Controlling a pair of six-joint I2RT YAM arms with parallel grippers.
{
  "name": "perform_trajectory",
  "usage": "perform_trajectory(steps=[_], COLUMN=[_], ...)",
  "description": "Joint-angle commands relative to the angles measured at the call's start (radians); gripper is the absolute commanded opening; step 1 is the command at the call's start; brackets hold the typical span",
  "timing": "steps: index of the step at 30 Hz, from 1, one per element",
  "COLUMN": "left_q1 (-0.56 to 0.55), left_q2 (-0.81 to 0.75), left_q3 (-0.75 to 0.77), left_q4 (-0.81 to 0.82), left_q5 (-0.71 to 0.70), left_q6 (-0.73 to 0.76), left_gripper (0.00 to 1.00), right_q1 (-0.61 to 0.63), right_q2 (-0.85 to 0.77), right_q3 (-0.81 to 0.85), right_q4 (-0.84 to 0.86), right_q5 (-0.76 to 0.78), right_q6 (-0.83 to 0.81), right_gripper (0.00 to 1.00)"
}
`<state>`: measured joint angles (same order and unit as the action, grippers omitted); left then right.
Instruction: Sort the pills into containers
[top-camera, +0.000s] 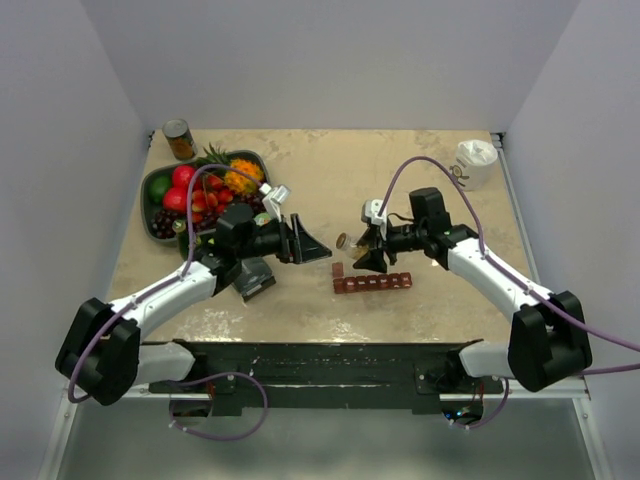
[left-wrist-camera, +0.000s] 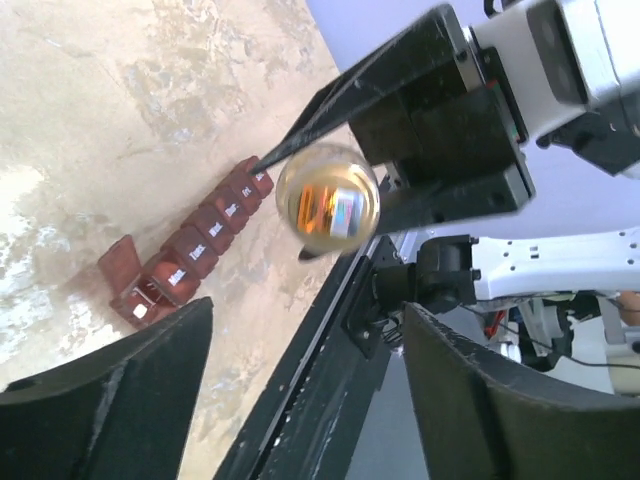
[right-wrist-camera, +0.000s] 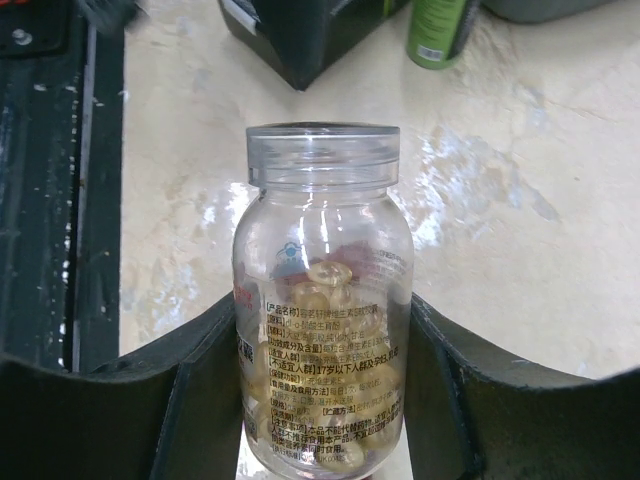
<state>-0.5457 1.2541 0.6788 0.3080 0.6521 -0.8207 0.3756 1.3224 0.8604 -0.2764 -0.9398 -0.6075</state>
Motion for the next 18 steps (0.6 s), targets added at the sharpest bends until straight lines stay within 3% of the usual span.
perform_trajectory(steps=[1,3,8,15,18], left_q1=[0.073,0.107,0.205,0.219,0.217], left_q2=[-0.090,-0.131,-0.188,-0.197,-0.219], left_q3=[-0.013,-0.005,0.027,0.022,0.060], left_q4=[0.053,-0.006,-0.130,-0.098,-0.191], left_q5=[0.139,0.123,0.106,0.164,0.100], left_q6=[0.080,0.183,0.343,0.425,0.560], left_gripper=[0.91,0.98,0.99,0.99,0.99], right_q1=[-0.012,-0.012,-0.014,-0.014,-0.014], right_q2=[-0.032,-0.023,-0.015,-0.015,-0.015], right_q3=[0.011,0.017,0.025,0.032,0.042], right_q4=[-0.009,-0.023,-0.064,-0.119,-0.150], right_q5=[0.001,-0.001,-0.010,-0.031,-0.037], right_q6=[-0.029,-0.044,-0.101,-0.159,-0.185], right_gripper=[0.00,0.00,0.00,0.00,0.00])
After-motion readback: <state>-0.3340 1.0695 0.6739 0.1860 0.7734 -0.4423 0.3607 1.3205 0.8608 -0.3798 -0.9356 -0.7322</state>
